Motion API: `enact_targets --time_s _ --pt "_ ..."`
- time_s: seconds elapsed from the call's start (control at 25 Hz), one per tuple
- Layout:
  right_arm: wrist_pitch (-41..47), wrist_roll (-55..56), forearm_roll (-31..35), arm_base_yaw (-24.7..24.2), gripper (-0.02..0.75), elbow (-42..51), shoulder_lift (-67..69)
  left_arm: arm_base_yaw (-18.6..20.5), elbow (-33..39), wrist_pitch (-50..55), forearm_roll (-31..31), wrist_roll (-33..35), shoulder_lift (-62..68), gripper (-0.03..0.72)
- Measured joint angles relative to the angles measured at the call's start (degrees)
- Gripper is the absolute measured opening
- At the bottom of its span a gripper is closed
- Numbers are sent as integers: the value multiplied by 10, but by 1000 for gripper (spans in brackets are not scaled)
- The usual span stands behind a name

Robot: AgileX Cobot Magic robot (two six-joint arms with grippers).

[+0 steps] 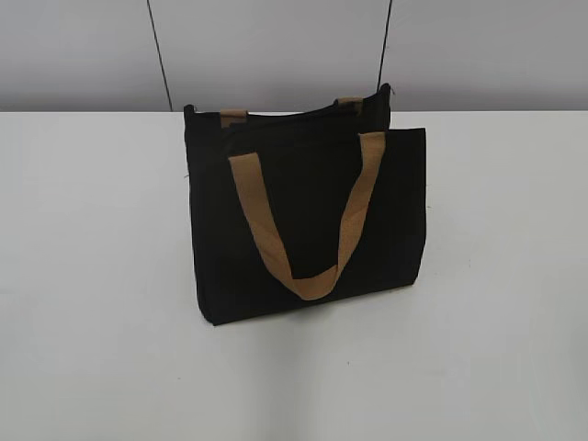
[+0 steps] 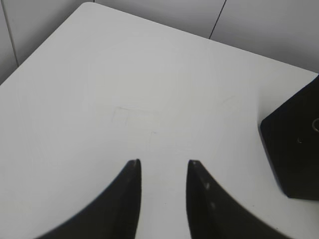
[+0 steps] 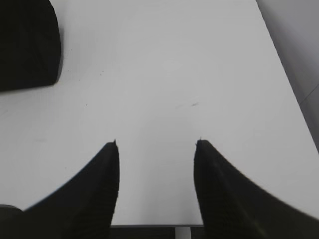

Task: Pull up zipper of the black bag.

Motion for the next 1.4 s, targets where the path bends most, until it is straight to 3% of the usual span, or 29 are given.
enact_targets --time_s 0.72,0.92,1.08,1.4 --pt "0 0 0 0 383 0 0 0 0 0 -1 1 0 237" --pt "0 0 0 0 383 0 0 0 -4 -16 -20 63 39 237" --pt "0 0 0 0 383 0 0 0 -13 -103 -45 128 84 239" --pt "0 0 0 0 383 0 0 -29 -13 -285 -61 172 186 241"
